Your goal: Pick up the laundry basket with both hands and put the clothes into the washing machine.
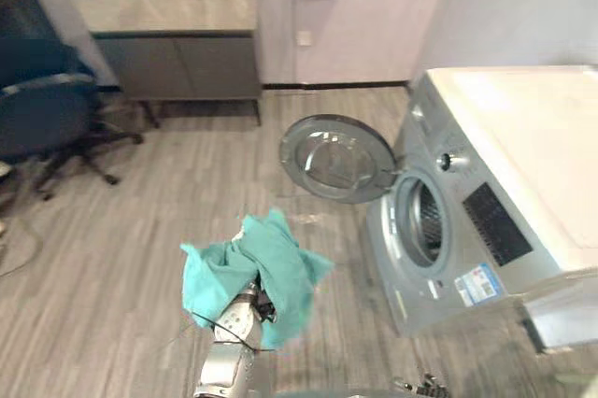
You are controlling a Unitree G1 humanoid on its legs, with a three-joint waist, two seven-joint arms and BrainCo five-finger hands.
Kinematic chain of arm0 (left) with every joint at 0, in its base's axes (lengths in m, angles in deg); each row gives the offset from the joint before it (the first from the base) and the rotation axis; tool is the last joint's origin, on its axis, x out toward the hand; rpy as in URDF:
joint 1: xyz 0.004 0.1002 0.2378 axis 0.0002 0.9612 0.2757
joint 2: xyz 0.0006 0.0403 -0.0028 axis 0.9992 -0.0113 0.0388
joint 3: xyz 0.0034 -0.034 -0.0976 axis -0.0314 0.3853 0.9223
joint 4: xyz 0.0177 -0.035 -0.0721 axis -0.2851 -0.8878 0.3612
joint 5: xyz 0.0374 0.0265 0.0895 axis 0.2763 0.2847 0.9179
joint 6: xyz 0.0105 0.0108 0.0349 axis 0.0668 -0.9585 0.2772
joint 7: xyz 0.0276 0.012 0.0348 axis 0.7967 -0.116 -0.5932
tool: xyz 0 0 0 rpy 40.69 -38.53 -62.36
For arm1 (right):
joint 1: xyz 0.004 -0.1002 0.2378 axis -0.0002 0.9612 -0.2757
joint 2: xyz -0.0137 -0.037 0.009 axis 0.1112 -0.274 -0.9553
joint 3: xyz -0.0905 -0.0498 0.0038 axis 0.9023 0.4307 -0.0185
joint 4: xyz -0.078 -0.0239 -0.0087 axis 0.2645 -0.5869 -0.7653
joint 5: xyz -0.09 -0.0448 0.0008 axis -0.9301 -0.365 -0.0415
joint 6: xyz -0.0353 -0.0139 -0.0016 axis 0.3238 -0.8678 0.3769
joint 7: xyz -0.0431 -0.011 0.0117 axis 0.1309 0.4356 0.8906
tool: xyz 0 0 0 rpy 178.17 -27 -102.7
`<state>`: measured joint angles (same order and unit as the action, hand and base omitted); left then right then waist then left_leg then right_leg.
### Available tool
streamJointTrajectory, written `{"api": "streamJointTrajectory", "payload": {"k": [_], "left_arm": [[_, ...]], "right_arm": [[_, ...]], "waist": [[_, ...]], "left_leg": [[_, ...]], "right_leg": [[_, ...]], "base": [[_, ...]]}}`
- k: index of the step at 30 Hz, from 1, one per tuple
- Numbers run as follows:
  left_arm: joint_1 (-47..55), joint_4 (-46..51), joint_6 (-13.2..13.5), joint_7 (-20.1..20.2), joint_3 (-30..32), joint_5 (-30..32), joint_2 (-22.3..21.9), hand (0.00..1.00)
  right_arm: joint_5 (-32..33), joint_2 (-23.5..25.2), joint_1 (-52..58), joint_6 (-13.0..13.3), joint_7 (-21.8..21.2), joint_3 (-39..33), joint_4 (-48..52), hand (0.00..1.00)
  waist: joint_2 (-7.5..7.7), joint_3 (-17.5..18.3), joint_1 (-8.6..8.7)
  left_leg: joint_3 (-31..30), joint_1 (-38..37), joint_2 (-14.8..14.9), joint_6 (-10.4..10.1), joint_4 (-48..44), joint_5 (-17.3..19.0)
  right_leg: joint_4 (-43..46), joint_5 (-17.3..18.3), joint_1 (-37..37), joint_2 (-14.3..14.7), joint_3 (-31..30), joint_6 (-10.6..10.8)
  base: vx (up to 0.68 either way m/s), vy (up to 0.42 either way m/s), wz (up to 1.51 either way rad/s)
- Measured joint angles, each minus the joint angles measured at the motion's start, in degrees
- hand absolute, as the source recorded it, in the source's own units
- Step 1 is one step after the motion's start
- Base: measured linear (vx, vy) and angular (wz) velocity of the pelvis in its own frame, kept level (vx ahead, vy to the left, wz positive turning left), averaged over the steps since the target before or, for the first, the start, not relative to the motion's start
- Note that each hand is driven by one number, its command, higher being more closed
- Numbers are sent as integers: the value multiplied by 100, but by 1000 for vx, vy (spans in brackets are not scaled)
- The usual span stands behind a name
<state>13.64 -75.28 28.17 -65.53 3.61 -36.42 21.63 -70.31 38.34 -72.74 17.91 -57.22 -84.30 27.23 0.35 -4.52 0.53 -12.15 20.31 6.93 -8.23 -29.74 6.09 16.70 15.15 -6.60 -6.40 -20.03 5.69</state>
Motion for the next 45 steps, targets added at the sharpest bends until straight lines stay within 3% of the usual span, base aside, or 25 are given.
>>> {"api": "streamJointTrajectory", "payload": {"k": [1, 2, 4, 6, 7, 9, 12, 15, 16, 17, 18, 20, 22, 23, 24, 27, 30, 33, 34, 35, 36, 38, 39, 41, 45], "left_arm": [[73, 91, 11, 11, -20, -2, -54, 100], [105, 142, 38, 64, -19, -3, -53, 100], [99, 121, 28, 68, 62, 2, 11, 100], [95, 114, 23, 34, 110, 5, 24, 100], [100, 104, 0, -53, 147, 5, 20, 100], [117, 98, -3, -61, 286, 5, 18, 100], [90, -151, 38, -221, 847, -37, 30, 100], [-55, -798, 17, -286, 1174, -302, 27, 100], [-119, -975, -20, -286, 1218, -355, 61, 100], [-303, -1410, -129, -277, 1234, -450, 36, 100], [-371, -1586, -238, -277, 1237, -450, -61, 100], [-333, -1591, -244, -277, 1250, -452, -200, 100], [-341, -1591, -245, -268, 1249, -534, -236, 100], [-346, -1587, -244, -271, 1296, -588, -239, 100], [-319, -1587, -244, -275, 1397, -680, -242, 100], [-219, -1585, -242, -285, 1452, -720, -242, 100], [-97, -1610, -253, -292, 1428, -793, -249, 100], [-142, -1793, -252, -304, 1437, -899, -249, 100], [-170, -1892, -251, -307, 1432, -899, -247, 100], [-231, -2019, -250, -316, 1429, -900, -246, 100], [-248, -2166, -246, -346, 1418, -901, -224, 100], [-496, -2277, -237, -430, 1371, -904, -129, 100], [-578, -2286, -237, -429, 1353, -904, -75, 100], [-701, -2256, -143, -447, 1354, -912, -14, 100], [-1300, -2308, -47, -647, 1281, -1226, 138, 100]], "right_arm": [[-21, -102, 28, -4, -7, 2, 25, 0], [-20, -121, 25, 3, 4, 23, 49, 0], [18, -40, 59, -1, -12, 32, 138, 0], [151, 7, 170, 7, -8, 81, 309, 0], [262, -16, 195, 12, -10, 151, 453, 0], [306, -31, 175, 18, -10, 154, 506, 0], [300, -54, 76, 14, 4, 270, 465, 0], [197, -162, -229, 10, -1, 326, 130, 0], [181, -173, -252, 4, 5, 355, 67, 0], [82, -276, -303, -29, 15, 353, 11, 0], [-30, -298, -300, -36, 17, 324, 23, 0], [-95, -310, -268, -89, 24, 271, 42, 0], [-197, -297, -209, -105, 29, 296, 53, 0], [-204, -312, -169, -107, 38, 376, 115, 0], [-209, -330, -146, -108, 49, 464, 217, 0], [-214, -360, -140, -122, 124, 551, 256, 0], [-216, -355, -152, -164, 156, 660, 244, 0], [-215, -360, -253, -198, 199, 692, 174, 0], [-214, -362, -297, -194, 235, 694, 128, 0], [-216, -389, -375, -189, 260, 696, 64, 0], [-213, -441, -447, -184, 270, 713, -3, 0], [-214, -400, -528, -175, 307, 758, -19, 0], [-221, -365, -568, -178, 309, 769, -20, 0], [-233, -441, -745, -175, 328, 860, -6, 0], [157, -307, -1670, -32, 543, 1295, 286, 0]], "waist": [[-183, 35, -12], [-199, 38, 17], [-41, 100, 26], [-6, 80, 75], [-39, 69, 76], [-155, 35, 116], [-82, 62, 176], [-94, 15, 198], [-49, 20, 199], [-194, -193, 204], [-323, -290, 280], [-411, -335, 292], [-375, -384, 234], [-358, -430, 186], [-285, -488, 155], [-291, -507, 110], [-184, -568, -5], [-146, -592, -12], [-119, -612, -19], [-161, -636, -39], [-218, -650, -81], [-55, -770, -97], [-43, -824, -111], [-62, -991, -135], [-16, -1473, -141]], "left_leg": [[22, 2, 83, -16, -5, 249], [367, -14, 148, 10, -310, 881], [1111, -163, 93, 166, -257, 1043], [1697, -370, 116, 284, -190, 1068], [2348, -735, 267, 388, -6, 1129], [2804, -1040, 418, 410, 224, 1116], [3964, -1778, 609, 404, 786, 1053], [4615, -1834, 609, 297, 1026, 1081], [4680, -1839, 572, 260, 997, 1094], [4531, -1936, 601, 189, 974, 997], [4381, -2015, 635, 238, 926, 877], [4290, -2112, 780, 371, 663, 789], [4175, -2043, 1025, 654, -287, 614], [4032, -1840, 1217, 973, -1007, 372], [3796, -1494, 1413, 1063, -1731, 78], [3350, -917, 1547, 1023, -2458, 197], [3111, -621, 1503, 877, -1874, 314], [2698, -530, 1241, 819, -262, 276], [2507, -557, 1077, 693, 330, 170], [2198, -633, 865, 577, 1058, -196], [1910, -715, 754, 276, 1333, -548], [1784, -587, 454, 231, 1381, -536], [1801, -529, 387, 219, 1364, -513], [1944, -457, 363, 251, 1258, -218], [2694, 337, 403, 528, 478, 186]], "right_leg": [[27, 15, 74, 86, -167, 22], [38, 115, 182, 0, -529, 142], [485, 85, 677, -229, -1062, 179], [1117, -195, 1241, -273, -1206, 359], [1609, -760, 1804, -315, -639, 345], [1777, -1073, 2099, -418, 113, 215], [2250, -447, 2556, -700, 2896, -264], [1655, -250, 2826, -494, 4588, -406], [1392, -228, 2714, -469, 4766, -748], [1258, -252, 2541, -347, 4792, -1026], [1145, -245, 2346, -242, 4789, -1022], [1033, -225, 2086, -127, 4783, -1013], [941, -94, 1749, -38, 4734, -1008], [890, -17, 1569, 6, 4668, -985], [796, 54, 1422, 65, 4573, -1000], [690, 105, 1324, 144, 4357, -1015], [532, 74, 1236, 142, 4029, -963], [477, -53, 1279, 2, 3789, -747], [482, -78, 1311, -67, 3693, -651], [510, -100, 1359, -131, 3537, -506], [511, -104, 1429, -121, 3352, -274], [153, -305, 1497, -308, 3084, -29], [-7, -424, 1498, -375, 3053, 7], [-243, -627, 1534, -398, 2889, 140], [-334, -1163, 2499, -450, 1951, 406]], "base": [[109, 376, -176], [111, 414, -190], [105, 347, -182], [97, 246, -163], [83, 241, -169], [45, 190, -159], [35, 75, -173], [78, -61, -152], [163, -105, -95], [170, -107, -55], [178, -102, -43], [185, -114, -17], [152, -93, -17], [54, -58, -29], [54, -47, -33], [71, 18, -40], [101, 95, -55], [118, 204, -37], [102, 239, -40], [135, 334, -58], [151, 393, -48], [65, 372, -9], [-6, 276, 4], [-35, 245, -37], [-120, 245, -95]]}}
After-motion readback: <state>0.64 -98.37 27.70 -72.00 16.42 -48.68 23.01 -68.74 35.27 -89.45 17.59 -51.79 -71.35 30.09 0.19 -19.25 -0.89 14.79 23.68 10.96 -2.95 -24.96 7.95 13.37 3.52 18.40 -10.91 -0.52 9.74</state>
